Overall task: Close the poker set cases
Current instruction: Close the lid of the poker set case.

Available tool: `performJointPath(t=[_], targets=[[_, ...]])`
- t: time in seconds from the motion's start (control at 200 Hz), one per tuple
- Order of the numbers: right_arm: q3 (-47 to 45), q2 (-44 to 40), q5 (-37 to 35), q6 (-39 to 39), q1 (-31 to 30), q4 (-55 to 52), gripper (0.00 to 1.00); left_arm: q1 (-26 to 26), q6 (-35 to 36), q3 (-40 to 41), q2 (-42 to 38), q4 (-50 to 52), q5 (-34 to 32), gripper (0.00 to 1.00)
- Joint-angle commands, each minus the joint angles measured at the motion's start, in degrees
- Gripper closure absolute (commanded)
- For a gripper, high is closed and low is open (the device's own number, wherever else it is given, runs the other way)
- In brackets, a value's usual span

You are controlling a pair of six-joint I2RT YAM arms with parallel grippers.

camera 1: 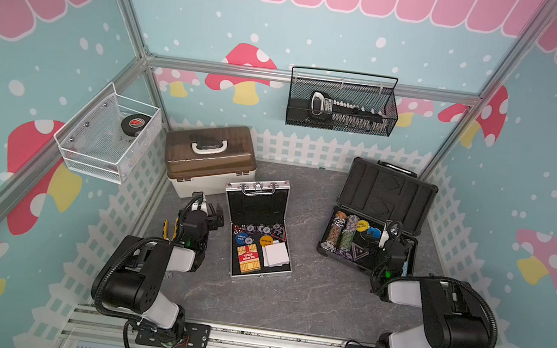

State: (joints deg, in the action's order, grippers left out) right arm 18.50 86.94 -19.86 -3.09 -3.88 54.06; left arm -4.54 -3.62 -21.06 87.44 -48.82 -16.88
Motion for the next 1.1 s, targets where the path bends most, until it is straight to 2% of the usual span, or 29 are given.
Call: performJointPath(t=[0.0, 1.096], targets=[[0.74, 0.59, 0.22, 1.11, -0.35, 1.57, 0.01, 0.34, 1.24, -1.2, 0.61, -2.3, 0.42, 0.0], [0.7, 0.55, 0.19, 1.01, -0.43, 1.57, 0.01, 0.49, 1.16, -1.4, 0.63, -1.93, 1.05, 0.0]])
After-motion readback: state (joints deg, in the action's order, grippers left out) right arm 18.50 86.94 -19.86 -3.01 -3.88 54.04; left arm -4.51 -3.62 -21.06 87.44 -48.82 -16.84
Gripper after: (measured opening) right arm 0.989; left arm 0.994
